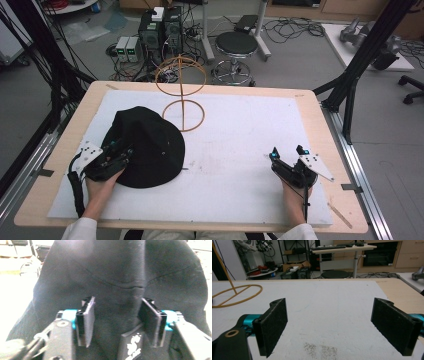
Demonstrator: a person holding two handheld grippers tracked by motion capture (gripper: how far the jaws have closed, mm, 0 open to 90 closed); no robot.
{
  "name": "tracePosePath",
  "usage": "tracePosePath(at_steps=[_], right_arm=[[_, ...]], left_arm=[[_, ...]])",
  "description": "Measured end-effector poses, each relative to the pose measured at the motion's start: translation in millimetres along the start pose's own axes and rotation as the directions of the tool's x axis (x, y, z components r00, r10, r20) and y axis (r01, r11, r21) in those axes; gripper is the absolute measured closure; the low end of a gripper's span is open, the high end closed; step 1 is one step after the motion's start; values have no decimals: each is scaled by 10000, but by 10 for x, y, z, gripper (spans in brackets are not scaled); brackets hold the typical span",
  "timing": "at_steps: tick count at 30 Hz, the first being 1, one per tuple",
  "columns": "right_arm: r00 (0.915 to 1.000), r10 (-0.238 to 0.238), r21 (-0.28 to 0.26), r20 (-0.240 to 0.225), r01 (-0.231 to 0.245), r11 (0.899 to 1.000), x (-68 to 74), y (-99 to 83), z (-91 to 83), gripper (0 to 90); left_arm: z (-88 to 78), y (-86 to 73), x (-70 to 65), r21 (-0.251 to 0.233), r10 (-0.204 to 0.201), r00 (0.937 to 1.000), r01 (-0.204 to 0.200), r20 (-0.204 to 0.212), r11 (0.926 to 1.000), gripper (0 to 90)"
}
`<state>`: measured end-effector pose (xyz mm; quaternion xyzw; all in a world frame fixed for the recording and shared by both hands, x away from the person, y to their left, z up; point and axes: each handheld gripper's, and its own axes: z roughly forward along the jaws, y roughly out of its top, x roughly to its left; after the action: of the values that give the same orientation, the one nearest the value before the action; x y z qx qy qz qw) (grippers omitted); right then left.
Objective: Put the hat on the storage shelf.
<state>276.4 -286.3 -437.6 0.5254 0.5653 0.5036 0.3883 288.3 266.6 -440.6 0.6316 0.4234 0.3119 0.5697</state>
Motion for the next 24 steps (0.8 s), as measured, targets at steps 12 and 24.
tracePosePath(at_steps=[12,24], right_arm=[[9999,-101,-58,26,101,9999,10,0,8,130],[10000,-15,-87,-31,15,10000,9,1,8,130]], left_arm=[[6,22,-51,42,421,9990,-420,-159,9991,771],[-8,58,-43,177,416,9991,-415,-32,9990,868]])
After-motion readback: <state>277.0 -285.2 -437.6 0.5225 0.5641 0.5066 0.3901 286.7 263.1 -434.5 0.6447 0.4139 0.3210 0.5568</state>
